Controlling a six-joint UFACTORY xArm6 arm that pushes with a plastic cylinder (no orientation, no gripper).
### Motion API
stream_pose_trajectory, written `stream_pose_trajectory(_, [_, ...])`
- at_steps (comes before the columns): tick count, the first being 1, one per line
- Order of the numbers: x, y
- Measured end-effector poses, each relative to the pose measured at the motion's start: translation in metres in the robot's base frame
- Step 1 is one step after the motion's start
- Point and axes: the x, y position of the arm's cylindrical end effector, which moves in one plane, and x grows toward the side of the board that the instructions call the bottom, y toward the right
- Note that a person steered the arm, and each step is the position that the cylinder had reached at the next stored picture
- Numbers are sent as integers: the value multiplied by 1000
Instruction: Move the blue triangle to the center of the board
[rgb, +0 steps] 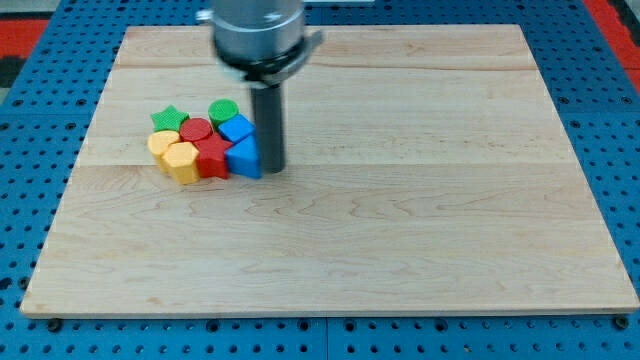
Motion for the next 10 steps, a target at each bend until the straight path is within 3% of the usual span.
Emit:
stream_pose_trajectory(2, [65, -65])
stream_pose_trajectory(3, [70, -103])
stream_pose_trajectory(4, [45, -106])
stream_pose_trajectory(5, [20, -95])
stream_pose_trajectory(8, [-3, -10])
stream_pose_trajectory(9, [-30, 35])
stream_pose_trajectory(10, [-30, 66])
